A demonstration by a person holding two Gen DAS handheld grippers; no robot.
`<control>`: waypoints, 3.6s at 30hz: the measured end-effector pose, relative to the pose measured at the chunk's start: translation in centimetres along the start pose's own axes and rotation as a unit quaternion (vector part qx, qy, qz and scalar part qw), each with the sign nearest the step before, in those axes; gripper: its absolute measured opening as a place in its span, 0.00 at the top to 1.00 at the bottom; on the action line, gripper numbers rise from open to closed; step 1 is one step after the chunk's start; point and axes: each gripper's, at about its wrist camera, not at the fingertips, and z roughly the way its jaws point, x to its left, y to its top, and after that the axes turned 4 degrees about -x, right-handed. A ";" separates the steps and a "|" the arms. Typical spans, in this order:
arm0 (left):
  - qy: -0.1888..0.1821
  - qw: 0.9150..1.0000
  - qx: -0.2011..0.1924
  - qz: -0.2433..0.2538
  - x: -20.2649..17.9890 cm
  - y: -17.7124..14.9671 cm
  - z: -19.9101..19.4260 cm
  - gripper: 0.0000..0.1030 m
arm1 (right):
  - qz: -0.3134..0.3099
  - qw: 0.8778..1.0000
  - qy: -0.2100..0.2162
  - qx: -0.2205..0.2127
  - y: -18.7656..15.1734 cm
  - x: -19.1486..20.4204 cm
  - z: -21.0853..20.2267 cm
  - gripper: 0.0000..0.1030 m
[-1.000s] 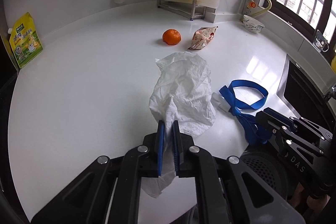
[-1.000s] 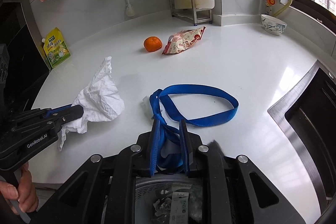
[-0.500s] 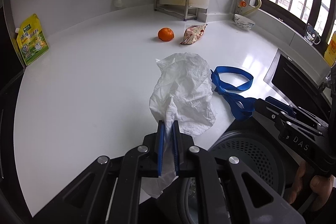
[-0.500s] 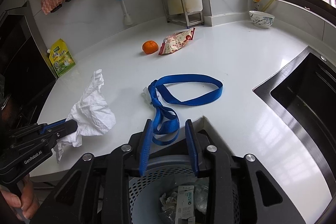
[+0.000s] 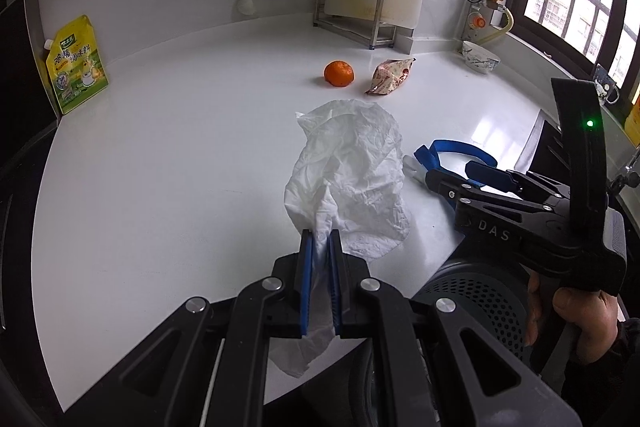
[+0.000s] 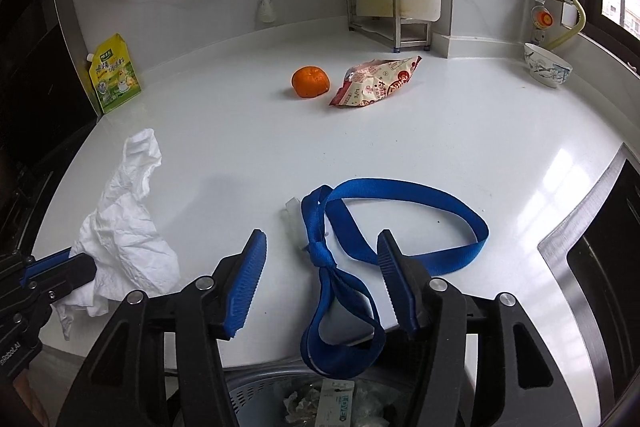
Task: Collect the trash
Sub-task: 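Grasp the white tissue with the left tool while the right tool holds the strap, then carry the tissue in the left tool and the strap in the right tool over the bin, then open both tools to drop the tissue and the strap into the bin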
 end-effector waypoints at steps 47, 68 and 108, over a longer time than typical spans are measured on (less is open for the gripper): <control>-0.066 0.997 0.012 0.046 -4.4 -5.0 -3.7 0.91 | 0.054 0.998 0.004 -0.034 -9.5 0.2 -12.1 0.92; -0.089 0.990 0.051 0.100 -8.8 -10.2 -2.8 0.91 | 0.111 0.993 -0.041 -0.003 -17.3 -0.3 -14.4 0.92; -0.058 0.991 0.070 0.097 -8.4 -11.8 -1.6 0.55 | 0.135 0.987 -0.089 0.018 -18.6 -1.3 -13.4 0.58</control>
